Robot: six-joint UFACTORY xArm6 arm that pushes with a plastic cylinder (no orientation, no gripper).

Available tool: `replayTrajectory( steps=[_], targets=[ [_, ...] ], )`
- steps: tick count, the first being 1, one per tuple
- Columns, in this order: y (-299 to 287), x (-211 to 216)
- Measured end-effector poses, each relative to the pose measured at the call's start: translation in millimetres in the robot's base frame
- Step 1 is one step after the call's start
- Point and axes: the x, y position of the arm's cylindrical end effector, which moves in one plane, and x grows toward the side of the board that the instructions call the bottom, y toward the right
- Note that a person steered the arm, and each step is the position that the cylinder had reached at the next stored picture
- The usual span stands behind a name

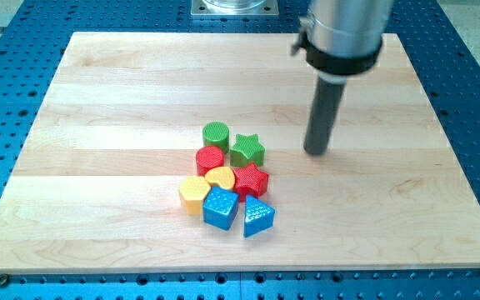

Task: Push the red star into the red circle

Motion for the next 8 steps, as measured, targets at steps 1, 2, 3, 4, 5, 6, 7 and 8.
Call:
replayTrajectory(
  steps=[1, 2, 3, 4, 5, 6, 7, 8],
  targets=[
    [-6, 63],
    [-24, 80],
    [-44, 61],
    [-71, 51],
    [-85, 76],
    [-98, 43],
    [-116, 16],
    [-122, 32]
  ],
)
